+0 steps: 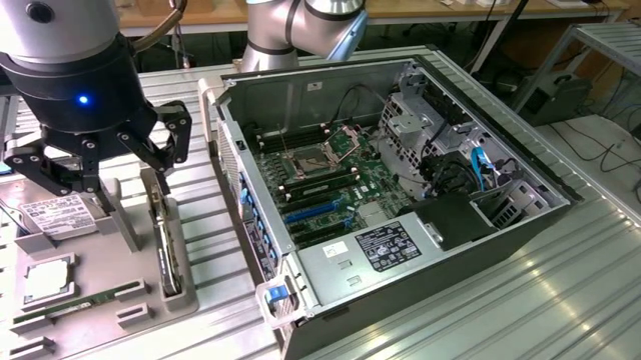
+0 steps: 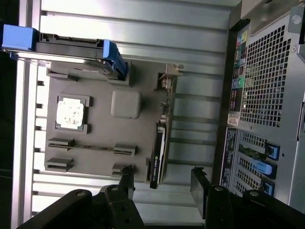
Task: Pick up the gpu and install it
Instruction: 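Pick up the gpu and move the gpu toward the slot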
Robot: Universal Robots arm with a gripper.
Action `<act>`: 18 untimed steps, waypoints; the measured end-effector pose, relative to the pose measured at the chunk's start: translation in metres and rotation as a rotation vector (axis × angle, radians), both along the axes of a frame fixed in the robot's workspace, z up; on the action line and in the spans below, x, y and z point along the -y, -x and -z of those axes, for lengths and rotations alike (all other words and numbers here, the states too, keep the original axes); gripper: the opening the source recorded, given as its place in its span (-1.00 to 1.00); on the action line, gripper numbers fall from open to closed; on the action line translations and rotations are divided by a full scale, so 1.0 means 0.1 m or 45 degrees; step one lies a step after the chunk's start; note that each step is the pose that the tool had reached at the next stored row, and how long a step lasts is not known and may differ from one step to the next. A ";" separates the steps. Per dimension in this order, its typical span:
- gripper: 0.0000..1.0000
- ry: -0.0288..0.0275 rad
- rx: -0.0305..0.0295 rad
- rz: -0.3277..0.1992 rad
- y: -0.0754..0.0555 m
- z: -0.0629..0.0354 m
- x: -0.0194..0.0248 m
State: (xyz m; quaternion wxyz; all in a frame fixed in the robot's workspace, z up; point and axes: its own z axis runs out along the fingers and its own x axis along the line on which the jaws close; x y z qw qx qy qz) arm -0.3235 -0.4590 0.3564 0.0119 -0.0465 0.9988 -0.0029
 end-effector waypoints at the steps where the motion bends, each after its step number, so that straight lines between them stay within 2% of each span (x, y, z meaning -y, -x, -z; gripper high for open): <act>1: 0.21 0.0000 0.0001 -0.001 0.00 0.017 0.003; 6: 0.21 0.0002 -0.0001 -0.002 0.00 0.078 0.006; 12: 0.21 0.0002 -0.0122 -0.002 0.00 0.187 0.010; 18: 0.21 0.0002 -0.0138 -0.002 0.00 0.318 0.011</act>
